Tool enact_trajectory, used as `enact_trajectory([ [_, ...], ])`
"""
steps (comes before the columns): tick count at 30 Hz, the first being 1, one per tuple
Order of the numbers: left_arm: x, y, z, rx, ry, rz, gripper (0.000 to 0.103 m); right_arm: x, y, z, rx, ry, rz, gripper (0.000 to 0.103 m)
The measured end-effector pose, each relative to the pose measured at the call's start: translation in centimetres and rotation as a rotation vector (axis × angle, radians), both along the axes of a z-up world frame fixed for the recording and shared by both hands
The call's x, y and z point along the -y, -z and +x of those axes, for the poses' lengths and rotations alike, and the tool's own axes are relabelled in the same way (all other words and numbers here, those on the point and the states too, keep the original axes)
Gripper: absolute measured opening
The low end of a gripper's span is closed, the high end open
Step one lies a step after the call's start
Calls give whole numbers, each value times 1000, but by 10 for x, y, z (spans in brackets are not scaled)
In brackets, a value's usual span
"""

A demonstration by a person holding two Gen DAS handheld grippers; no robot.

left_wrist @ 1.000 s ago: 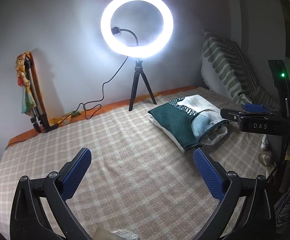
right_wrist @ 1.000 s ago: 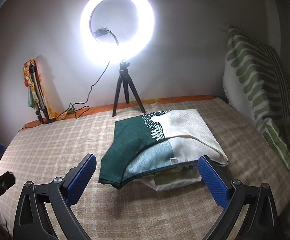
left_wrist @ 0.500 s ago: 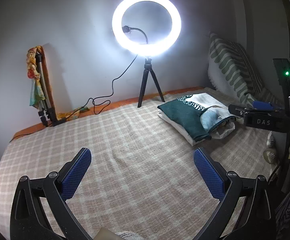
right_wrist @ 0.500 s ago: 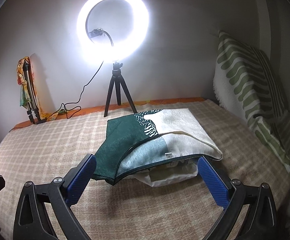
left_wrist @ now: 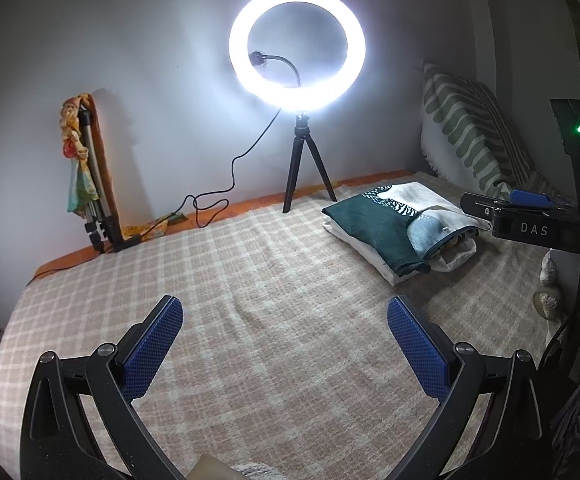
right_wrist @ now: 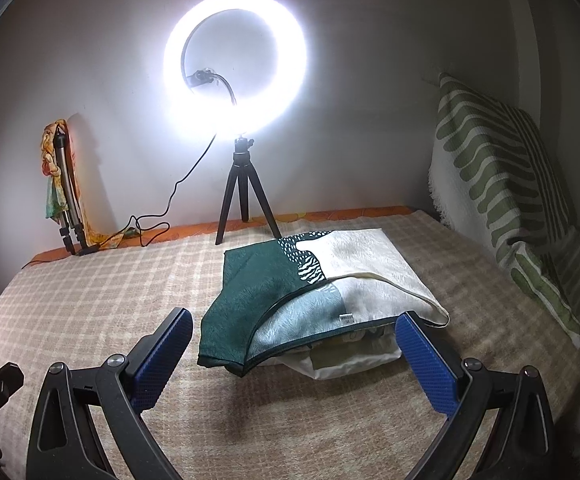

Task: Fold small clothes

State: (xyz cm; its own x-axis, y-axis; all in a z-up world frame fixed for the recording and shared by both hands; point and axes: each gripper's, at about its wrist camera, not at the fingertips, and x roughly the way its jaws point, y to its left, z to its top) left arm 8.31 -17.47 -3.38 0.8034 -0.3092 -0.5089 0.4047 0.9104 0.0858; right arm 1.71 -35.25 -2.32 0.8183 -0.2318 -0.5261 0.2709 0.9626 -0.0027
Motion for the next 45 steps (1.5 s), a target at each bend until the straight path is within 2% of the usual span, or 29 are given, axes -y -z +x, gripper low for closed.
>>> enact_trajectory([
  [45,-2,-3,-2,-2,1,-5,102,-1,0,1,11,-3,11,103],
])
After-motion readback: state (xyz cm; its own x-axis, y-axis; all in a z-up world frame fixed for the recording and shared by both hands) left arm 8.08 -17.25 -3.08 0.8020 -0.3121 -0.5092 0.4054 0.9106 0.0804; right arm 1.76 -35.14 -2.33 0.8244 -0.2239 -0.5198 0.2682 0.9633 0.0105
